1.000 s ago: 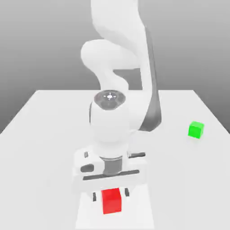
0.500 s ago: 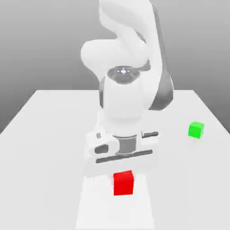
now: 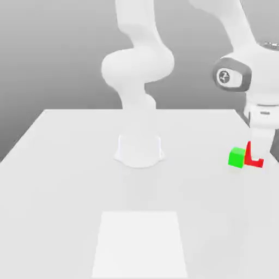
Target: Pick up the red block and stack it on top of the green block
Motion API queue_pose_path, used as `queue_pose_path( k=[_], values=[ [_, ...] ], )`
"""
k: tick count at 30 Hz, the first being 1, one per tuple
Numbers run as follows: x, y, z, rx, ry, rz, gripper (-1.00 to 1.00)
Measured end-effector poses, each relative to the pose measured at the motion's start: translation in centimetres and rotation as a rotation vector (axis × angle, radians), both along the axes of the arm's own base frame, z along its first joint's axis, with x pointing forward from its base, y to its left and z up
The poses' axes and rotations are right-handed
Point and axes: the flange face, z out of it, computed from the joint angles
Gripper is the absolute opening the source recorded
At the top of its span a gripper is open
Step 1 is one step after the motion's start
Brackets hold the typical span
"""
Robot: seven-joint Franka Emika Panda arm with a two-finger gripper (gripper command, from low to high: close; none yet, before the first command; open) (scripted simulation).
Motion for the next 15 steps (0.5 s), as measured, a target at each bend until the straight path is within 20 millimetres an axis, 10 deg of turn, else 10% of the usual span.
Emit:
queue_pose_path(
  k=[5, 15],
  values=[
    [-10.1, 1.1, -0.3, -0.027, -0.034, 0.312, -1.00],
    [-10.7, 1.2, -4.5, -0.070, -0.082, 0.350, -1.00]
  ],
)
